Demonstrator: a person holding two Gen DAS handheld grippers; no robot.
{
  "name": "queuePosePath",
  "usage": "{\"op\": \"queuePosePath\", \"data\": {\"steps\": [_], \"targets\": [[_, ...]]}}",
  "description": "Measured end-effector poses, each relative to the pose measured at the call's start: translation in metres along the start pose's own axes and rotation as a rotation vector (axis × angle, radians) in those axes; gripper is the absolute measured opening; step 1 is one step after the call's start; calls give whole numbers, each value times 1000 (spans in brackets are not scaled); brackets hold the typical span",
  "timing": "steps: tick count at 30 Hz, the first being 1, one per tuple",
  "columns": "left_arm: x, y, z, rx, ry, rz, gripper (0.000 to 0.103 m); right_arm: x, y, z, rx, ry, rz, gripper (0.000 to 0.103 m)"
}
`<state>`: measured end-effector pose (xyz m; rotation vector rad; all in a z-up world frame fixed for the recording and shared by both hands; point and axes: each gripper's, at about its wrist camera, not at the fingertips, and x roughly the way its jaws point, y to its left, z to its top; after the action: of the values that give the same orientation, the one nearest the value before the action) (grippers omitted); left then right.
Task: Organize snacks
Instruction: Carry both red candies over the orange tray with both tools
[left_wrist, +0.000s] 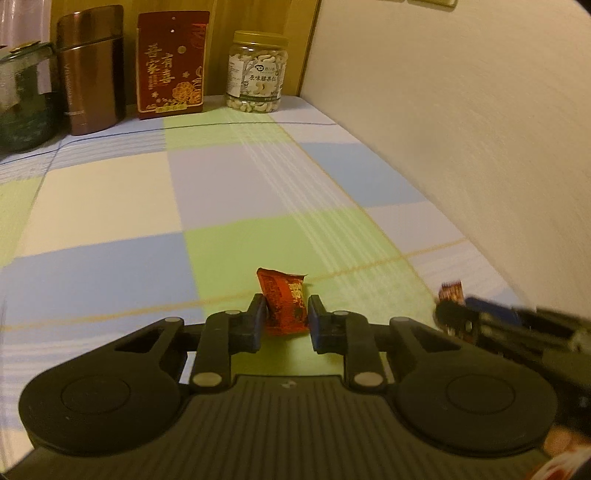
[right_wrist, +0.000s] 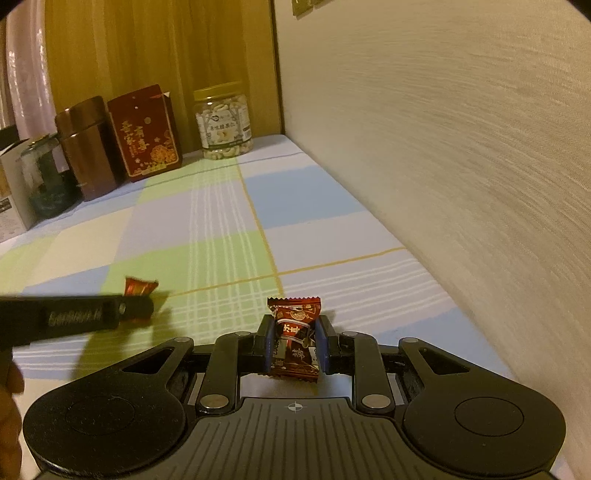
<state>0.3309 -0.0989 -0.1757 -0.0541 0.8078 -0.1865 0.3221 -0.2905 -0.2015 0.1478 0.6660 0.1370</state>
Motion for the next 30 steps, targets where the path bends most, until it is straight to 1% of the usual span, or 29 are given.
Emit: {"op": "queuePosePath", "data": {"steps": [8, 15, 23, 30], "targets": [[-57, 15, -26, -29, 7, 29, 21, -33, 21, 3, 3, 4, 52, 24], [-102, 25, -40, -55, 8, 59, 21, -69, 47, 0, -4, 23, 96, 24], [-156, 30, -53, -73, -4, 72, 21, -110, 67, -8, -12, 42, 123, 24], [-204, 36, -65, -90, -19, 83, 21, -149, 83, -13, -11, 36, 143, 24]]}}
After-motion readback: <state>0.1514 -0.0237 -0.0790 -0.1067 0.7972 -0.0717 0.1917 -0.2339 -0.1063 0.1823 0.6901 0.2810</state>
